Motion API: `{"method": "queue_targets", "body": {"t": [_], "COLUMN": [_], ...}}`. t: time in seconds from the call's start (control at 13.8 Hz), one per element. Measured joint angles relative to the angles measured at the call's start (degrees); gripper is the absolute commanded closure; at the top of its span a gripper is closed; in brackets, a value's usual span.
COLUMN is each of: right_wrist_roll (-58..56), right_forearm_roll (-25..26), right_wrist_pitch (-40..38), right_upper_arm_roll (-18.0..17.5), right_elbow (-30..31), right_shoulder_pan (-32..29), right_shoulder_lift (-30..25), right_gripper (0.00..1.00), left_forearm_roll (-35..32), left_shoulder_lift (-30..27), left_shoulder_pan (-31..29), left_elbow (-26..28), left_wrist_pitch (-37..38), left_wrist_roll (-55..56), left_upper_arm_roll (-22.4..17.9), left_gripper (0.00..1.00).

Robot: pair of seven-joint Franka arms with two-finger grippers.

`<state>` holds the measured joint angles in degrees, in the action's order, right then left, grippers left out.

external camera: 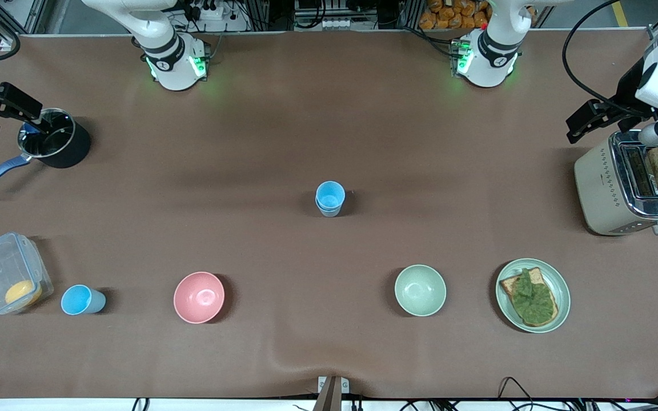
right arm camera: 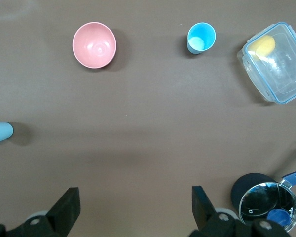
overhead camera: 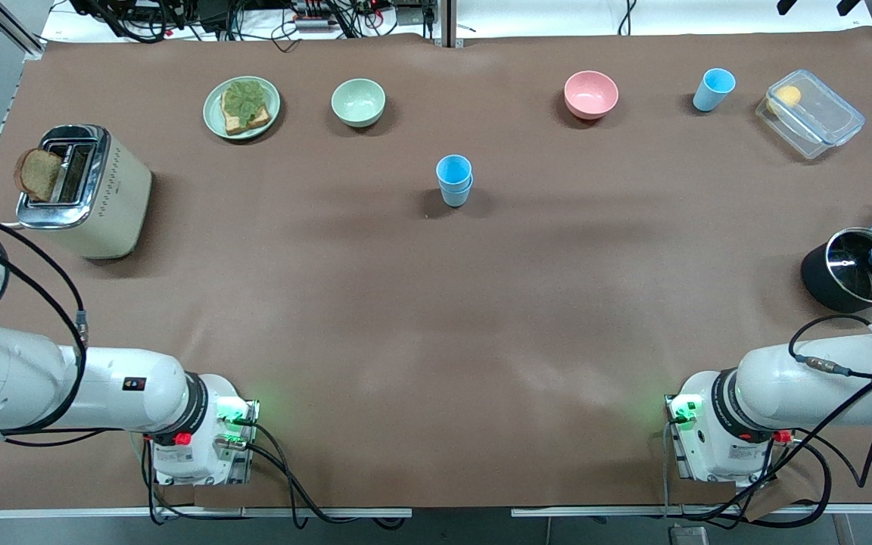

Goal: Stack blue cups with both arms

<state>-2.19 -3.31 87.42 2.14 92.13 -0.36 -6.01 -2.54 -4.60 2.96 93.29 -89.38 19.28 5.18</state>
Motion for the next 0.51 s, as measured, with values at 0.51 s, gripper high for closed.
{"method": "queue_targets", "body": {"t": [0.51], "right_wrist_roll": [-0.7], "right_forearm_roll": [0.0], "right_wrist_pitch": [-6.1], "right_upper_arm_roll": [0.9], "right_elbow": [-1.4], "right_shoulder_pan": [-0.6], "right_shoulder_lift": [-0.1], "right_gripper": [0.00], "left_forearm_roll": [0.0], "left_shoulder_lift": [0.0], "left_shoulder_pan": [0.0], "left_elbow": [-0.3], "left_wrist_pitch": [0.0], "left_wrist_roll": [0.0], "left_upper_arm_roll": [0.0], "left_gripper": [0.00]}}
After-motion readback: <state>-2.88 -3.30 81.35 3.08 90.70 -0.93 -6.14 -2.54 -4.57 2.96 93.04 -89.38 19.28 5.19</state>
